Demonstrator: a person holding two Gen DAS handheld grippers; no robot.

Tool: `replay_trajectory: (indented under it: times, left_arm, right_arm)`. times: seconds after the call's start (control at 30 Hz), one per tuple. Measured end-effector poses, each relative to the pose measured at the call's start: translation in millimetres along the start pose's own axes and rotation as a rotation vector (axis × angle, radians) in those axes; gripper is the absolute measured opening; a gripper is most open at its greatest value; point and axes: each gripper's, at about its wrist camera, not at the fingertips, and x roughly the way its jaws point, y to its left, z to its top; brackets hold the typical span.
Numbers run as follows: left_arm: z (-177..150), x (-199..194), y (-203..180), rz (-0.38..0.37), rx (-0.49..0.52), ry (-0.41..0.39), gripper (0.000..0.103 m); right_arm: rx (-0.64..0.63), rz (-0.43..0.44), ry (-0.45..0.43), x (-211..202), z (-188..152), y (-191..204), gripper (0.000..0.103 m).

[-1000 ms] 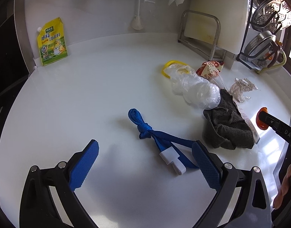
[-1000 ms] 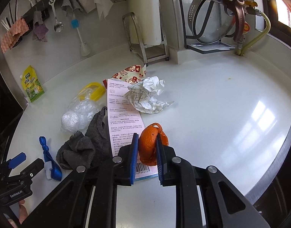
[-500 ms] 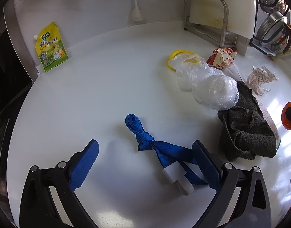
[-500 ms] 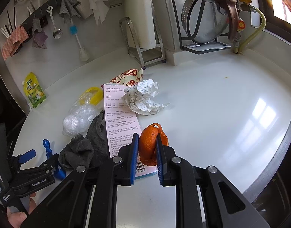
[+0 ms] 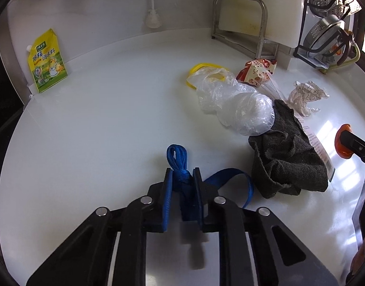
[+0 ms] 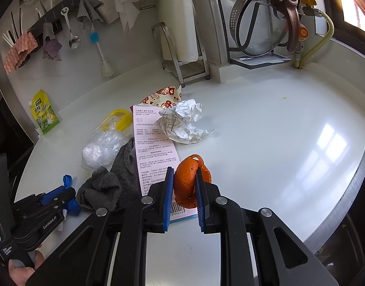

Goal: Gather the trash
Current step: 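Grasp the orange toy with the right tool while the left tool grasps the blue strap, then carry the orange toy and blue strap over the trash basket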

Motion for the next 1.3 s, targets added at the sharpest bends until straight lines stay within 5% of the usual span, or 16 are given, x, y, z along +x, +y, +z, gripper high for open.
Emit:
replay_trajectory:
  times: [0.67,1.3]
  left_arm:
    - [-9.6,-70.6,17.1,-0.038,0.055,-0.132,0.016]
    - [-99.6,-162.0,17.8,-0.123,0.136,-0.209,0.017]
  right_arm:
    - [-0.01,-0.046,-0.066,-51.5,-31.7,8.3,0.017]
    - [0.022,-0.043,-0.119,-158.5,-149.7,57.4,0.017]
